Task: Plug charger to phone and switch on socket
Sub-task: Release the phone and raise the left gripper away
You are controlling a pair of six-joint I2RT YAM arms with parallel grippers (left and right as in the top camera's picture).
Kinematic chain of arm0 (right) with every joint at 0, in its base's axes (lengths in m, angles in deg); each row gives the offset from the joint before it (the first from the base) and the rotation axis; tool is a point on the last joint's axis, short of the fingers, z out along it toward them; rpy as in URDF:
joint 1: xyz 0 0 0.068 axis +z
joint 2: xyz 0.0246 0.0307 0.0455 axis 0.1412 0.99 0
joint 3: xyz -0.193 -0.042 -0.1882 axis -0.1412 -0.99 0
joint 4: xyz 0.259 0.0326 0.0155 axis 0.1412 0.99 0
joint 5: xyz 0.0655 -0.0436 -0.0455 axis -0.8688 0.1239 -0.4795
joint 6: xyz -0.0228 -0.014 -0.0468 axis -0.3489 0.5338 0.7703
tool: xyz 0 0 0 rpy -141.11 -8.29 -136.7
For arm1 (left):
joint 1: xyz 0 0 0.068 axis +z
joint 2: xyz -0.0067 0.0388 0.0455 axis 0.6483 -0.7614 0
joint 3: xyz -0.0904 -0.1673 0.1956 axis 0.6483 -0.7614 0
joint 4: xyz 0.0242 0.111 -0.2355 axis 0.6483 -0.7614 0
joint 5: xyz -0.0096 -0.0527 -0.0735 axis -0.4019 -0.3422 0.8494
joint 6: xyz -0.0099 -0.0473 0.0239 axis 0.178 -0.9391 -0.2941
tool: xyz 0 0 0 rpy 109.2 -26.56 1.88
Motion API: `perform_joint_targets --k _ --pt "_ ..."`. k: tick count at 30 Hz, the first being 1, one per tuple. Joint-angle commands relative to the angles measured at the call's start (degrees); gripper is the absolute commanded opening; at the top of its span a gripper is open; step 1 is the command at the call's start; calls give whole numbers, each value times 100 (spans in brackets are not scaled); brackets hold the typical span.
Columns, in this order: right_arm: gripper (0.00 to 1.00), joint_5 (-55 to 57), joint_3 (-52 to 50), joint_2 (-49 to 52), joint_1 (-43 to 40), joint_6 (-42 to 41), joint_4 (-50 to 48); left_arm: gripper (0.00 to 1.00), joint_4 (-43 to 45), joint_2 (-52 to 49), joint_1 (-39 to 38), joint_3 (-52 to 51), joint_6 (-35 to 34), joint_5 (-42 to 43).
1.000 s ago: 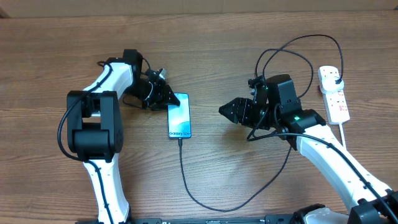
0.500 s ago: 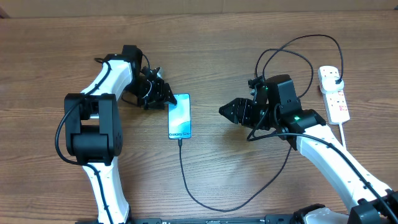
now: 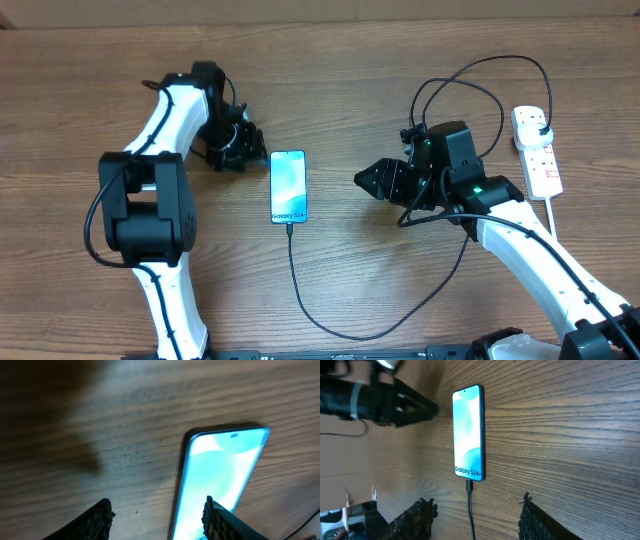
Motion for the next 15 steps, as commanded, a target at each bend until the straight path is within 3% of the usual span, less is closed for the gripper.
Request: perform_joint_targets --k 1,8,15 --pt "57 107 39 22 26 48 2 61 -114 964 26 509 -83 -173" --pt "57 105 39 22 26 48 22 64 -120 2293 26 527 -83 210" --pt "57 103 39 22 26 46 85 67 -317 2796 28 527 -103 793"
